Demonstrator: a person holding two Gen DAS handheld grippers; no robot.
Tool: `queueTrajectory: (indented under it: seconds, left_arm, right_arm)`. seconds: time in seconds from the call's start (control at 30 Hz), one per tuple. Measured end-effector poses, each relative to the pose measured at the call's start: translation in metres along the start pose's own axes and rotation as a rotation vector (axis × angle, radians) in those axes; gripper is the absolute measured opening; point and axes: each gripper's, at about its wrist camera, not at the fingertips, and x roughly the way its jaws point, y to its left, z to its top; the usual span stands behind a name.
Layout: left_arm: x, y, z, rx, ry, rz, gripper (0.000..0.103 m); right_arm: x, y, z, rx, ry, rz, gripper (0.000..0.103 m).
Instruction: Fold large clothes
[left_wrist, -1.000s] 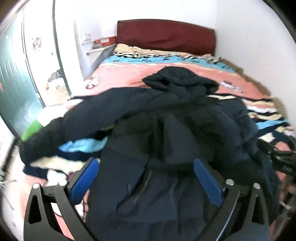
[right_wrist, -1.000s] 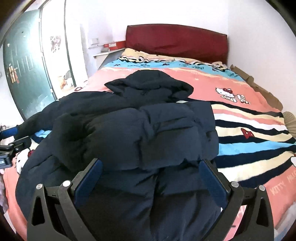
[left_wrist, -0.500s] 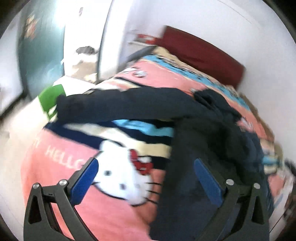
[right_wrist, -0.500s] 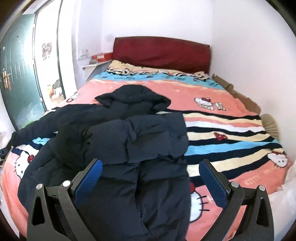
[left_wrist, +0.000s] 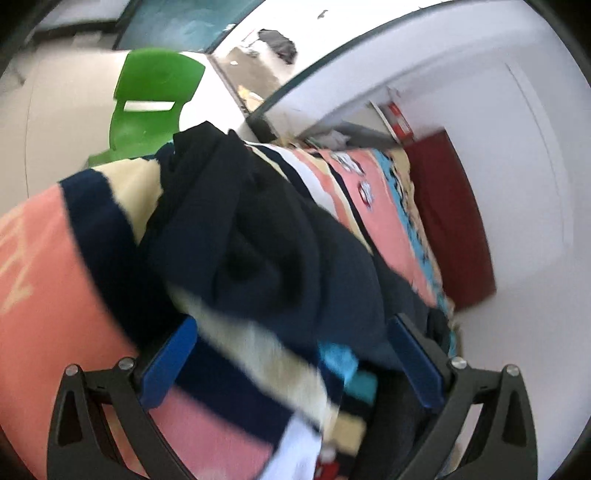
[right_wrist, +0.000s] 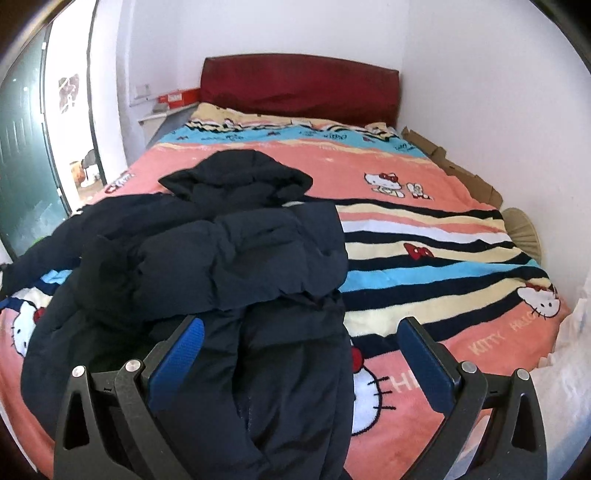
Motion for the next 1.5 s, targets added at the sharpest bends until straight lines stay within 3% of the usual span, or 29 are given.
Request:
queueTrajectory:
  seconds: [0.17,0.33,0.4,0.5,0.57,0.67,0.87,1.17,1.4,1.5]
  left_arm:
    - [0.024,0.017,0.026,-0.153,-0.042,0.001,0.102]
    - [0.025,0.015,0.031,-0.177,-0.079,-0.004,0.1]
    - [0.024,0.018,0.031,-0.186,-0.094,0.002,0.095]
    - [0.023,0.025,0.032,-0.205,-0.101,0.015,0.064]
    - [0.025,0.034,0.032,-0.232,-0.092,-0.006,0.035]
    - [0.024,0.033,0.03,-0.234,-0.093,-0.029,0.025]
    - [0.009,-0.008,0.028,-0.099,-0.118,-0.025,0.02]
    - [-0.02,-0.137,0.0,0.226,-0.118,-0.135,0.018]
    - [-0.015,-0.266,-0.07,0.543,-0.029,-0.215,0.018]
    - [0.0,-0.316,-0.119,0.702,0.036,-0.229,0.018]
  right_arm:
    - [0.008,0.003,0.003,-0.017,0.008,-0.006,0.102]
    - [0.012,0.0,0.002,-0.007,0.013,-0.006,0.102]
    - [0.011,-0.002,0.001,-0.001,0.011,-0.004,0.102]
    - [0.01,-0.006,-0.001,0.01,0.006,0.001,0.102]
    - [0.008,-0.008,-0.003,0.013,0.003,0.002,0.102]
    - [0.006,-0.011,-0.004,0.02,-0.003,0.003,0.102]
    - [-0.002,-0.015,-0.004,0.026,-0.026,0.007,0.102]
    - [-0.02,-0.025,-0.004,0.026,-0.082,0.019,0.102]
    - [-0.03,-0.034,-0.007,0.034,-0.112,0.038,0.102]
    - [-0.036,-0.04,-0.009,0.045,-0.128,0.043,0.102]
